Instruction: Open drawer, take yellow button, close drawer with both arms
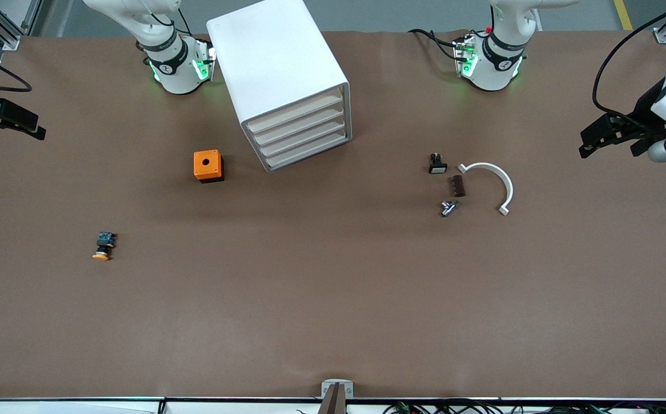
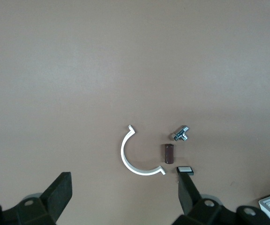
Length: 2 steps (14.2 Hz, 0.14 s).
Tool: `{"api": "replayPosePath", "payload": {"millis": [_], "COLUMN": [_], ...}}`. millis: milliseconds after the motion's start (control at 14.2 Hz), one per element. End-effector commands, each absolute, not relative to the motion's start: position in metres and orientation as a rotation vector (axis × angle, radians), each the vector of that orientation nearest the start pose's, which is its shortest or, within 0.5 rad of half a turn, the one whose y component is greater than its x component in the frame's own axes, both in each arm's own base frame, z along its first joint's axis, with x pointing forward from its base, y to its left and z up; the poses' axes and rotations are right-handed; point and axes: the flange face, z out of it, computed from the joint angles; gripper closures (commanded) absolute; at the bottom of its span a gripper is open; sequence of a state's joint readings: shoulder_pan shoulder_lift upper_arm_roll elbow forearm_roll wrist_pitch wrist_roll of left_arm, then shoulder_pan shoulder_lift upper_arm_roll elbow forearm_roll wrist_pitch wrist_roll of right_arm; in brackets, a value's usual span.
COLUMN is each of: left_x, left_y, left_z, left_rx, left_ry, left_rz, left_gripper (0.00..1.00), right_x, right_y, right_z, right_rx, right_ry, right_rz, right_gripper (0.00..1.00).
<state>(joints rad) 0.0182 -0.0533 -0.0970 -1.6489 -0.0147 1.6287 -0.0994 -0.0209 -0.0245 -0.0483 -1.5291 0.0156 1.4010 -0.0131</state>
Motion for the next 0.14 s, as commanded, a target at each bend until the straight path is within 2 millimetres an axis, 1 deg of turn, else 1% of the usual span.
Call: {"api": "replayPosePath", "payload": {"millis": [0, 71], "left_x": [0.5429, 0.5427], "left_y": [-0.0439, -0.0464], "left_z": [0.6275, 0.6275], "left_rx": [-3.133, -3.133], "left_ry": [-0.038, -0.034], "left_rz": [-0.042, -0.042], "left_gripper": [0.0, 0.0], "right_x": [0.5168, 0.5152], "right_y": [-0.033, -0.0347], "right_z": [0.6487, 0.649], "right_rx": [-3.11, -3.109], "right_ry": [0.072, 0.079], "right_rz": [0.133, 0.132], "right_gripper": [0.0, 0.0]}}
